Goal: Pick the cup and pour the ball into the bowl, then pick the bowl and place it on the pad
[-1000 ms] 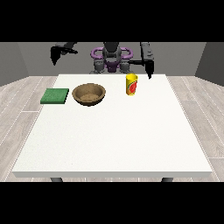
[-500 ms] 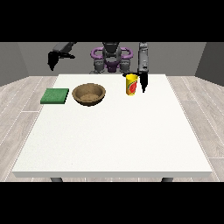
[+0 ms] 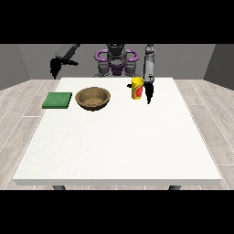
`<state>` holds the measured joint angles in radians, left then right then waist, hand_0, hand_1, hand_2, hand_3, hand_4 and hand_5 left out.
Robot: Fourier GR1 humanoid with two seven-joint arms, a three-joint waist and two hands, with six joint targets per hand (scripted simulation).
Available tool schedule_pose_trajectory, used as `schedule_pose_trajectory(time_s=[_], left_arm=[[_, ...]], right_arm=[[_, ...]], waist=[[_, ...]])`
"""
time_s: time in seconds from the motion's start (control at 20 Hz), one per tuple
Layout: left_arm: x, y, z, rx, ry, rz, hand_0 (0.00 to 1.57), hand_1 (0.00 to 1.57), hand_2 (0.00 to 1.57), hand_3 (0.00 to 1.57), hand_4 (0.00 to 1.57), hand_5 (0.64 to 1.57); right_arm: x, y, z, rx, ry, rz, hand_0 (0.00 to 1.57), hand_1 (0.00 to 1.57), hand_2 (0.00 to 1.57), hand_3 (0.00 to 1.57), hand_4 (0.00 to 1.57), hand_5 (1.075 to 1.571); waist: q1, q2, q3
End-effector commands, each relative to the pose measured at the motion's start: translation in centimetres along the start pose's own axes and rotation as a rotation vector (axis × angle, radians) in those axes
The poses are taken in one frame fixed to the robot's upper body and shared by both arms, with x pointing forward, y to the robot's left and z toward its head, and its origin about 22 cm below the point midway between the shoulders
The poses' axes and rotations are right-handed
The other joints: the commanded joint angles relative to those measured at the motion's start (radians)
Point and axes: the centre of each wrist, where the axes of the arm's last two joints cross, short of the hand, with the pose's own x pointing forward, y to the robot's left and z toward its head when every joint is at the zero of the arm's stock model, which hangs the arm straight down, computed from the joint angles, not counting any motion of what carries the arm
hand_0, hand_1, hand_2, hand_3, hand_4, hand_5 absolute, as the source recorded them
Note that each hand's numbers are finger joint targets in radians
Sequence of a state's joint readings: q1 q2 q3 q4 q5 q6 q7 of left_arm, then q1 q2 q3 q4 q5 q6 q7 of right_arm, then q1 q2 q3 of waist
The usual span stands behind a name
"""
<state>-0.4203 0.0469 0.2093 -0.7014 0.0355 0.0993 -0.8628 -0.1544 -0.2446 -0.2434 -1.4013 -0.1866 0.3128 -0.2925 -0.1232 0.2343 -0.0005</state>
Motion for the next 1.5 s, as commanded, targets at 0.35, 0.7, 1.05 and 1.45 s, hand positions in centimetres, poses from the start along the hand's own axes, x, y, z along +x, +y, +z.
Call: schedule_pose_trajectory(time_s=[0.35, 0.7, 1.05, 1.45], left_arm=[[-1.9, -2.2, 3.5, 0.024, -0.069, -0.321, 1.32, 1.32, 1.57, 1.57, 1.45, 1.245], [-1.6, -2.7, 5.3, -0.093, 0.088, -0.397, 1.31, 1.31, 1.57, 1.57, 1.49, 1.277], [4.9, 6.0, -8.1, -0.092, 0.040, -0.851, 1.45, 1.45, 1.57, 1.57, 1.57, 1.291], [9.2, 2.8, -13.7, -0.142, 0.022, -0.976, 1.49, 1.49, 1.57, 1.57, 1.57, 1.274]], right_arm=[[2.3, -1.9, -1.5, 0.042, -0.041, 0.021, 0.00, 0.00, 0.00, 0.00, 0.00, 1.570], [-0.5, -4.4, 2.0, -0.057, 0.162, 0.017, 0.00, 0.00, 0.00, 0.00, 0.00, 1.569], [-1.5, -4.4, 2.0, -0.072, 0.227, 0.003, 0.00, 0.00, 0.00, 0.00, 0.00, 1.569], [-2.4, -6.6, 3.0, -0.081, 0.182, -0.016, 0.00, 0.00, 0.00, 0.00, 0.00, 1.568]], waist=[[-0.088, 0.050, -0.0004], [0.010, -0.185, 0.0015], [0.030, -0.264, 0.0050], [0.031, -0.213, 0.0013]])
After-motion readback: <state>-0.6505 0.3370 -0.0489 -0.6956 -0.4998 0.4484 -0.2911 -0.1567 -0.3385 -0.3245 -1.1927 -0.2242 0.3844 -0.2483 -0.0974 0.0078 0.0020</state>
